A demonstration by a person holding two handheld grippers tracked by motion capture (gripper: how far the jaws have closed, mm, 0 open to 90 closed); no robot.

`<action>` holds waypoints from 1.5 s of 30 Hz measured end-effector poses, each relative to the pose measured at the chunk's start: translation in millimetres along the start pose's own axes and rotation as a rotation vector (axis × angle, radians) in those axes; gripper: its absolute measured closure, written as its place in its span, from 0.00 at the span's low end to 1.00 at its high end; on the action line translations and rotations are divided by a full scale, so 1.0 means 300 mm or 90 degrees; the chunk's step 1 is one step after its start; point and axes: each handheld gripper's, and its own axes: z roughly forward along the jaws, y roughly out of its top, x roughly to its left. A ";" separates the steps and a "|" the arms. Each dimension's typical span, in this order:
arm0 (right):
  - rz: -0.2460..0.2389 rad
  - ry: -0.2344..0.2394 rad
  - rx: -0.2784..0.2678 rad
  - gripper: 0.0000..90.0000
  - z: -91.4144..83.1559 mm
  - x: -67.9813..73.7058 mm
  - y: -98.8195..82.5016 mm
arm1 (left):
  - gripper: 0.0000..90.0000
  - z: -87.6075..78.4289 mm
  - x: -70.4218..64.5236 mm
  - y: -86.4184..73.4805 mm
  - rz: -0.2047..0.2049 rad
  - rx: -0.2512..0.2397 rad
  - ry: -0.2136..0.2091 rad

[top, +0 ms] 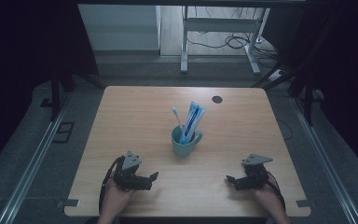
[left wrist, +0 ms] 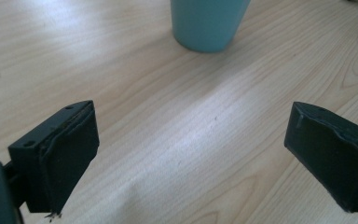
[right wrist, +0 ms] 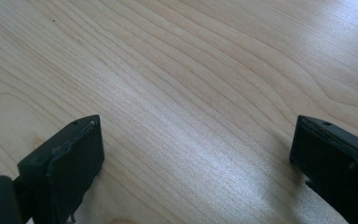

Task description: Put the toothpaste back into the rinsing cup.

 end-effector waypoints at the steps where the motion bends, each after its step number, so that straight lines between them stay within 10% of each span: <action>1: 0.000 0.000 0.000 0.03 0.000 0.000 0.000 | 0.04 0.001 0.001 -0.007 -0.001 0.001 0.001; 45: 0.000 0.000 -0.001 0.03 0.000 0.000 0.000 | 0.04 0.099 -0.017 -0.102 0.011 0.095 0.023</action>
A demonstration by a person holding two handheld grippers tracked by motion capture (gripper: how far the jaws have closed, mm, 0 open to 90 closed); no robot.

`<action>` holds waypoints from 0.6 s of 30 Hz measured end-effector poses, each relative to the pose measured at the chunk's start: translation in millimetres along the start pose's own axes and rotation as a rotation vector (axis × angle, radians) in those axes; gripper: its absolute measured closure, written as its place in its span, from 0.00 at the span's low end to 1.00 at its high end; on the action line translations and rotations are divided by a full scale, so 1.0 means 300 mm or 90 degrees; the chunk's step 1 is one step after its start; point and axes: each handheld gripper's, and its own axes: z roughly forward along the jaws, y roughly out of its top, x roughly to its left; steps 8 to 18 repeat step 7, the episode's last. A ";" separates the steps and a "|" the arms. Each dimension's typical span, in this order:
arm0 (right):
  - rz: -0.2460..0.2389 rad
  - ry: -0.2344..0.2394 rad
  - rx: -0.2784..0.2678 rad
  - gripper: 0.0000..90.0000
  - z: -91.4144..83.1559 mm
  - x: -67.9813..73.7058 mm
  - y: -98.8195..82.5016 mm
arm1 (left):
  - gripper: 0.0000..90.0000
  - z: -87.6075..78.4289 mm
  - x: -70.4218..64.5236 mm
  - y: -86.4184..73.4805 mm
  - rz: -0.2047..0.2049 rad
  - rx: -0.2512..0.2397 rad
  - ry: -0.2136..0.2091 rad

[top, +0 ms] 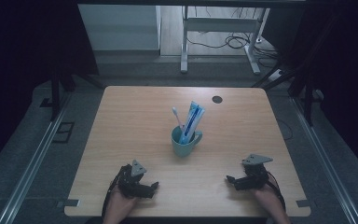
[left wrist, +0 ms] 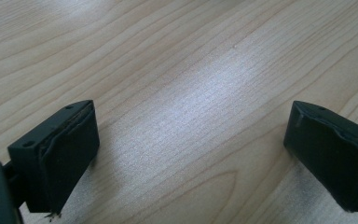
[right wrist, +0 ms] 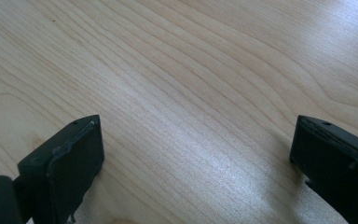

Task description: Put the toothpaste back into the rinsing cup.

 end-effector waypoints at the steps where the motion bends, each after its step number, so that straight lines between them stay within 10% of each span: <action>1: 0.000 0.000 0.000 0.03 0.000 0.000 0.000 | 0.04 0.000 0.000 0.000 -0.001 0.000 0.000; 18: 0.000 0.001 0.000 0.03 0.000 0.000 0.000 | 0.00 0.003 -0.002 0.002 -0.013 0.010 0.014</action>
